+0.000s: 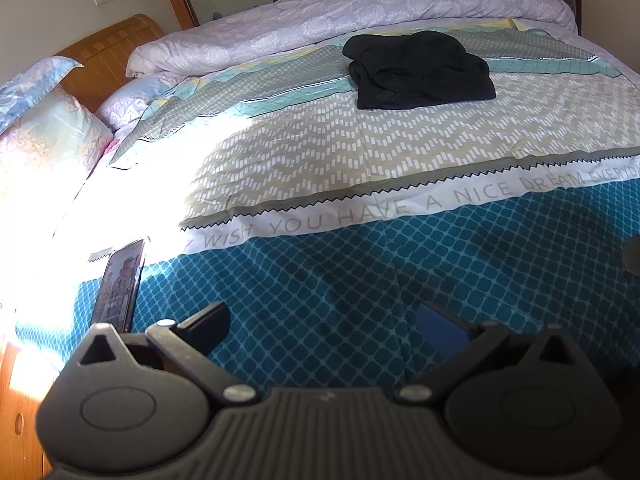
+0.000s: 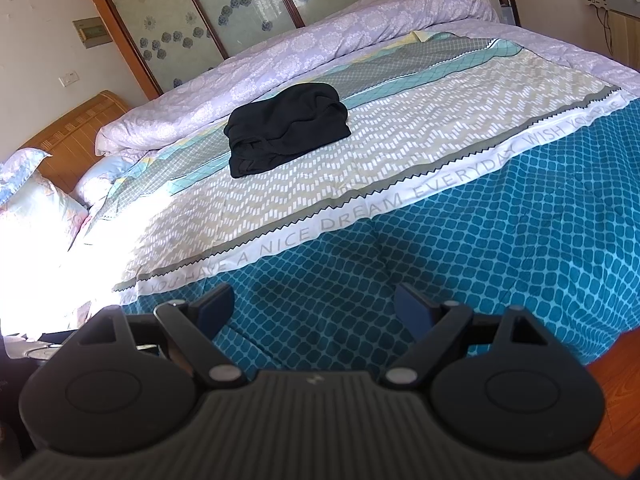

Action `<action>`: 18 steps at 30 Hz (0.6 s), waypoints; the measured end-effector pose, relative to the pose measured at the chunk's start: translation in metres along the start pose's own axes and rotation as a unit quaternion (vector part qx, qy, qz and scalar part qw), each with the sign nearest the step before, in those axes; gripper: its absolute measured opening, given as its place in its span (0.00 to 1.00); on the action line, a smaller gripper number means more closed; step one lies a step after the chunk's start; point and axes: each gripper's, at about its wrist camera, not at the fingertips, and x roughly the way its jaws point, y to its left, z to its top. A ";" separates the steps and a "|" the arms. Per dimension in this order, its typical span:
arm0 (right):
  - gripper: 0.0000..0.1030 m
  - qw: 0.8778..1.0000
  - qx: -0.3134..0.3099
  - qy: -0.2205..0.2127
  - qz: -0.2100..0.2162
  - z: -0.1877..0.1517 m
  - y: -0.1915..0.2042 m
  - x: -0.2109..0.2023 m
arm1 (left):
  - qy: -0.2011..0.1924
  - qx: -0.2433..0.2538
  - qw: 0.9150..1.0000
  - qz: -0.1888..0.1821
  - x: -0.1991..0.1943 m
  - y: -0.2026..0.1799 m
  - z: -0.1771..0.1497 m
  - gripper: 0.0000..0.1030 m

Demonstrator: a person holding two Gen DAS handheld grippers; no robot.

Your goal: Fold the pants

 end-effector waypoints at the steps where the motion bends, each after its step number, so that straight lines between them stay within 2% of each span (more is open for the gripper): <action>1: 0.86 1.000 0.000 0.000 0.000 0.000 0.000 0.000 | 0.001 0.000 1.000 -0.001 0.000 0.000 0.000 1.00; 18: 0.87 1.000 0.001 0.001 0.000 0.000 -0.001 0.000 | 0.005 0.006 1.000 -0.002 0.002 -0.003 -0.001 1.00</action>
